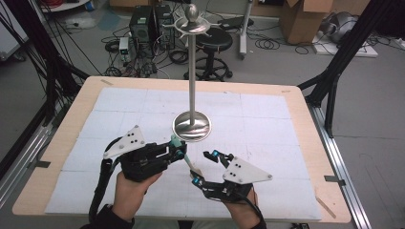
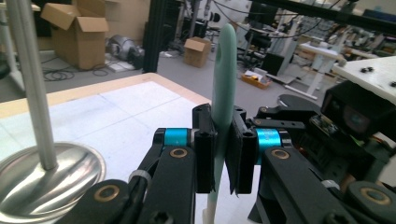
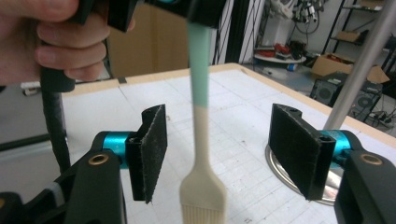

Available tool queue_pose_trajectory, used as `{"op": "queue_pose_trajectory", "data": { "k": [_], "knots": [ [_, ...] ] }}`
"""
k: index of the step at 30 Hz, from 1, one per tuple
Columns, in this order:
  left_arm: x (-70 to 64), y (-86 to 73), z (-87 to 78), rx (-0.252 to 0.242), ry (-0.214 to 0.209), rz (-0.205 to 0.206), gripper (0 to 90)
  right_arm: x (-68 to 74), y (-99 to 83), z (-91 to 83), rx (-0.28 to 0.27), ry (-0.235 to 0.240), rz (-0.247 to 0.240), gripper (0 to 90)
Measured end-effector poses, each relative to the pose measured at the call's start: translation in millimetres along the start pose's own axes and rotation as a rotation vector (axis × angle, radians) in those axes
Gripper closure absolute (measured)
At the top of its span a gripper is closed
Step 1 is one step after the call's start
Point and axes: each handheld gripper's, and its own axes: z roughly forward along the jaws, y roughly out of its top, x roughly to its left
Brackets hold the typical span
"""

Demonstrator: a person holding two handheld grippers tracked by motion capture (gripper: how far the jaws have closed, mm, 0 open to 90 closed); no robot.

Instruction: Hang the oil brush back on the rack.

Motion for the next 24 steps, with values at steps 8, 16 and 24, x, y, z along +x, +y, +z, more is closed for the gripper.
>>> {"op": "queue_pose_trajectory", "data": {
  "k": [8, 16, 24],
  "knots": [
    [-0.9, 0.4, -0.8, -0.004, 0.022, -0.002, 82.4, 14.9, 3.7, 17.8, 0.061, -0.037, -0.023, 40.5],
    [-4.1, 2.5, 0.8, 0.021, 0.036, 0.009, 82.4, 17.6, 5.7, 26.6, 0.064, -0.047, -0.008, 47.4],
    [-6.5, 4.8, 2.2, 0.033, 0.027, 0.017, 82.4, 15.5, 5.7, 31.6, 0.062, -0.036, 0.016, 64.8]
  ]
}}
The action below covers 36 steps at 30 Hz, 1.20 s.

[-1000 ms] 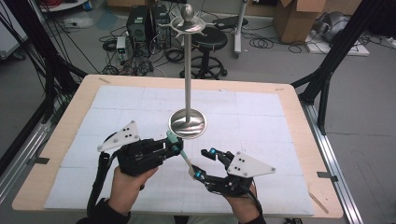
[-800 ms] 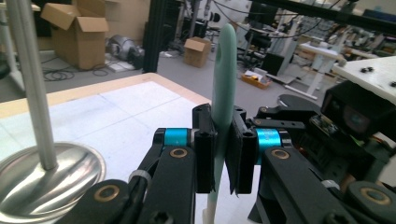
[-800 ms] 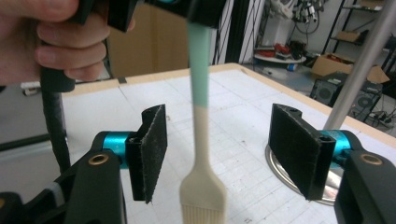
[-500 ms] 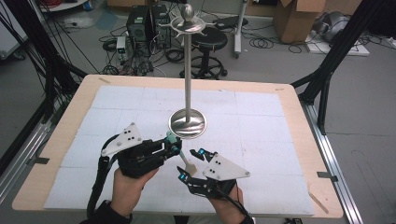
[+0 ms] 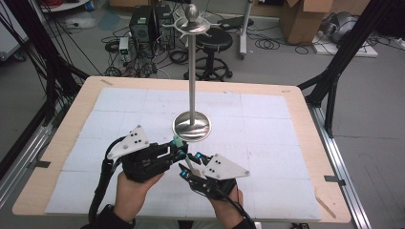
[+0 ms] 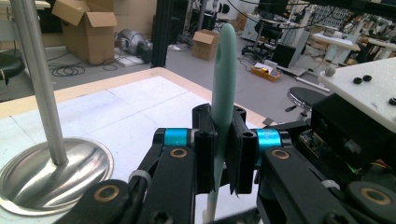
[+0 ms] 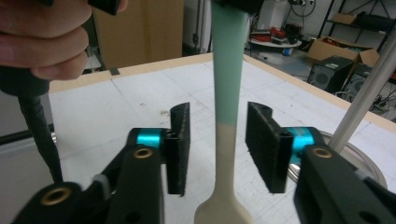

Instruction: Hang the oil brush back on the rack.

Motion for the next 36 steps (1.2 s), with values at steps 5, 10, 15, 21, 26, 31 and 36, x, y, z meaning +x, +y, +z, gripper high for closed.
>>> {"op": "queue_pose_trajectory", "data": {
  "k": [5, 10, 15, 21, 26, 31, 36],
  "knots": [
    [-0.1, 0.0, 0.8, -0.001, 0.002, -0.002, 82.4, -0.8, -0.1, 0.6, 0.004, -0.023, 0.005, 70.7],
    [-0.2, -0.3, 1.6, 0.003, 0.010, -0.004, 82.3, -0.6, -0.2, 0.7, 0.007, -0.041, 0.008, 74.7],
    [-0.6, -0.5, 2.1, 0.004, 0.014, -0.002, 82.3, 0.7, -0.3, 1.1, 0.007, -0.036, 0.004, 80.3],
    [-0.2, -0.3, 1.7, -0.004, 0.003, -0.003, 82.1, 1.2, 0.3, -0.1, 0.007, -0.022, 0.005, 81.2],
    [3.5, 0.5, -1.2, -0.034, -0.038, 0.008, 55.2, -0.4, 1.5, -1.6, 0.002, 0.010, 0.002, 81.5],
    [9.7, 3.3, -10.0, -0.085, -0.145, 0.004, 43.7, -5.7, 1.2, -4.5, -0.004, 0.085, -0.003, 81.6],
    [14.2, 4.7, -19.1, -0.104, -0.241, 0.011, 42.1, -15.4, -0.8, -7.1, -0.017, 0.222, 0.014, 81.6]
  ]
}}
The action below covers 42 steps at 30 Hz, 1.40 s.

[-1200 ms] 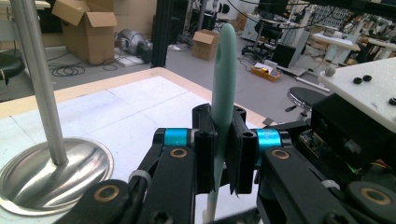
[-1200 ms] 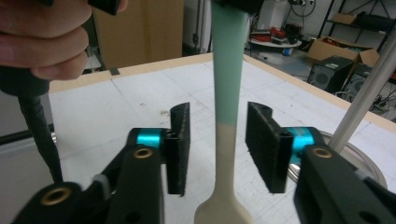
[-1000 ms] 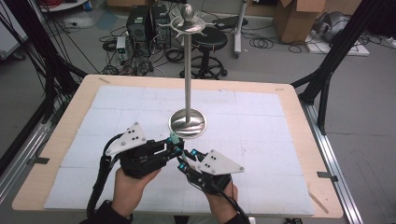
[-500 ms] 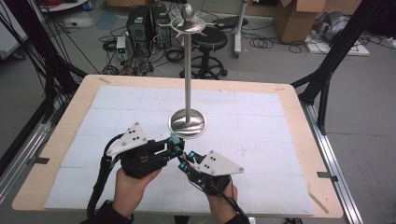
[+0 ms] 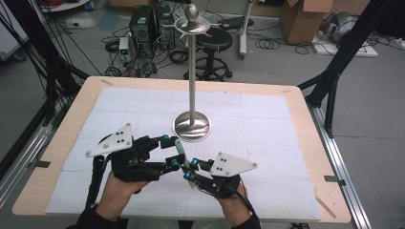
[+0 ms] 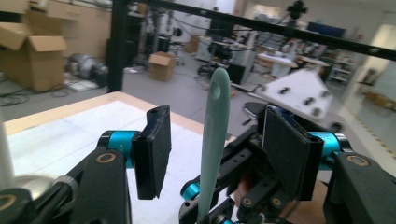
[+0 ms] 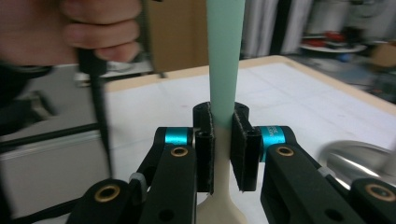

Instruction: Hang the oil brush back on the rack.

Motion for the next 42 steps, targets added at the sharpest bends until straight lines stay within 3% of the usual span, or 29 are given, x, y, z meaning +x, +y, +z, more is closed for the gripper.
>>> {"op": "queue_pose_trajectory", "data": {
  "k": [6, 13, 19, 26, 42],
  "knots": [
    [-0.8, 0.1, -5.5, 0.018, -0.095, 0.027, 42.3, -9.2, -5.0, 0.0, -0.021, 0.225, 0.007, 81.5],
    [-3.1, -0.8, -6.8, 0.037, -0.168, 0.044, 43.5, -13.7, -5.5, 4.1, -0.032, 0.393, 0.009, 81.5],
    [-4.0, -1.0, -7.3, 0.031, -0.229, 0.046, 45.2, -14.1, -5.3, 6.6, -0.046, 0.463, -0.007, 81.5],
    [-3.8, -0.7, -6.8, 0.023, -0.264, 0.047, 56.9, -14.1, -5.0, 7.1, -0.058, 0.520, -0.008, 81.4],
    [-6.7, -0.6, -6.3, 0.029, -0.303, 0.074, 74.4, -13.1, -5.2, 8.4, -0.054, 0.569, -0.013, 81.4]
  ]
}}
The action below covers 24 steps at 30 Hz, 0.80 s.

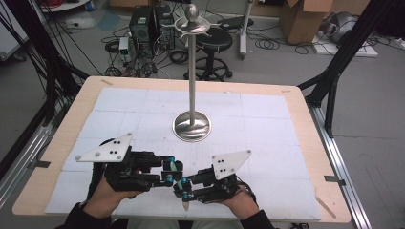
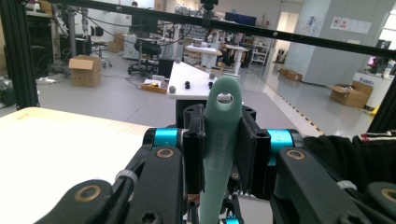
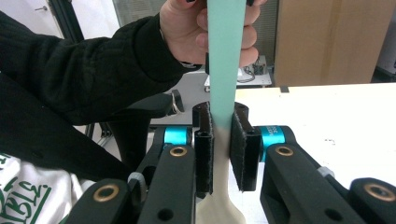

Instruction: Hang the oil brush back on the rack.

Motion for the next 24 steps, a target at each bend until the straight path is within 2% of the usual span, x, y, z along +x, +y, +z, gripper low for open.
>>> {"op": "queue_pose_trajectory", "data": {
  "k": [3, 4, 5, 7, 10, 11, 12, 16, 19, 22, 24],
  "knots": [
    [-0.5, 0.4, -0.2, 0.003, 0.017, -0.001, 75.2, 0.5, -0.1, 0.9, 0.002, 0.006, 0.003, 80.8],
    [0.0, 1.0, -0.7, 0.004, 0.036, -0.007, 75.3, 0.6, 0.0, 0.9, 0.000, 0.002, 0.005, 79.7],
    [0.4, 1.3, -1.1, 0.002, 0.051, -0.014, 75.4, 0.8, 0.1, 0.3, -0.011, -0.022, 0.012, 69.5],
    [0.5, 2.0, -1.7, 0.004, 0.085, -0.014, 75.4, 1.1, 0.4, -1.5, -0.036, -0.075, 0.035, 55.0],
    [0.4, 2.3, -2.0, 0.015, 0.162, -0.013, 75.3, 3.7, 0.7, -4.7, -0.049, -0.178, 0.059, 42.8],
    [0.5, 2.2, -1.7, 0.014, 0.181, -0.013, 75.3, 6.3, 1.0, -5.1, -0.047, -0.233, 0.062, 37.1],
    [0.8, 2.3, -1.5, 0.017, 0.206, -0.017, 75.3, 7.6, 1.2, -5.0, -0.048, -0.265, 0.060, 32.5],
    [2.5, 2.4, -0.3, 0.021, 0.313, -0.035, 75.3, 15.6, 3.0, -3.1, -0.033, -0.409, 0.022, 29.6],
    [3.3, 2.4, 1.1, 0.022, 0.368, -0.038, 75.3, 20.8, 5.3, -1.0, -0.020, -0.497, -0.006, 29.0],
    [4.6, 2.4, 2.5, 0.020, 0.424, -0.043, 75.3, 23.8, 7.1, 0.7, -0.008, -0.596, -0.012, 27.0],
    [5.2, 2.7, 3.7, 0.016, 0.459, -0.051, 75.3, 24.2, 7.0, 2.0, 0.000, -0.638, -0.012, 26.9]
  ]
}}
